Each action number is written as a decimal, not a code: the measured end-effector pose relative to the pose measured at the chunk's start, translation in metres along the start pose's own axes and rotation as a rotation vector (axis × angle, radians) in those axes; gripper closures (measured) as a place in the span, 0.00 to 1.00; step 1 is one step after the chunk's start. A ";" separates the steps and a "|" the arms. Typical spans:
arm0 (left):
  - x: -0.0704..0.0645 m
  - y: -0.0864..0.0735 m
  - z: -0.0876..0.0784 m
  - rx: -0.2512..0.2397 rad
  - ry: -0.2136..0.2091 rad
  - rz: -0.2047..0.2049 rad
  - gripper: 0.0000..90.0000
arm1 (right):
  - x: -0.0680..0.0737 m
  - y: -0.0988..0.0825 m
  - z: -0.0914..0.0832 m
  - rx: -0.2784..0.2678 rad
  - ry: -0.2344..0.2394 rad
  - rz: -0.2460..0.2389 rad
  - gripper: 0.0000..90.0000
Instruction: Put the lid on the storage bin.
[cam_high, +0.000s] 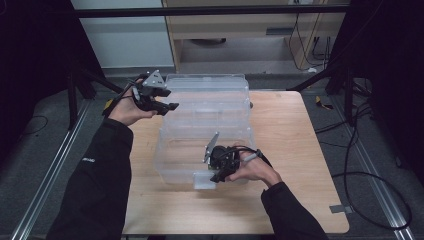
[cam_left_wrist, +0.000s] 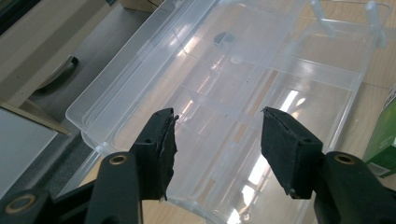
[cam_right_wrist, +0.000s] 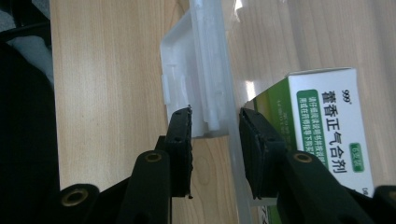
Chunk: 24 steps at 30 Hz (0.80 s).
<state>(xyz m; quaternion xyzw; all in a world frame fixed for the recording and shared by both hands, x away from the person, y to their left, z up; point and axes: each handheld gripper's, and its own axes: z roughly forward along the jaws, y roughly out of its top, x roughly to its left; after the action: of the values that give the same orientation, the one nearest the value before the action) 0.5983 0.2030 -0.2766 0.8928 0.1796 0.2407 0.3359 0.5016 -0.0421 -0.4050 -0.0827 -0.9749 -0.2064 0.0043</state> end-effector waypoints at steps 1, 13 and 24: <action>0.001 0.001 0.001 0.007 -0.007 0.007 0.50 | 0.000 0.000 0.000 0.000 0.001 0.001 0.73; 0.005 0.006 0.019 0.049 -0.078 0.090 0.55 | 0.000 0.000 0.000 0.001 -0.004 -0.002 0.73; 0.004 0.009 0.041 0.087 -0.115 0.150 0.60 | 0.000 0.000 0.000 -0.002 0.000 -0.002 0.73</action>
<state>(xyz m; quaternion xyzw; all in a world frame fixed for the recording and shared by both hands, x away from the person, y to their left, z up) 0.6257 0.1778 -0.2957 0.9298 0.1030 0.2055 0.2875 0.5019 -0.0421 -0.4052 -0.0818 -0.9748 -0.2074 0.0041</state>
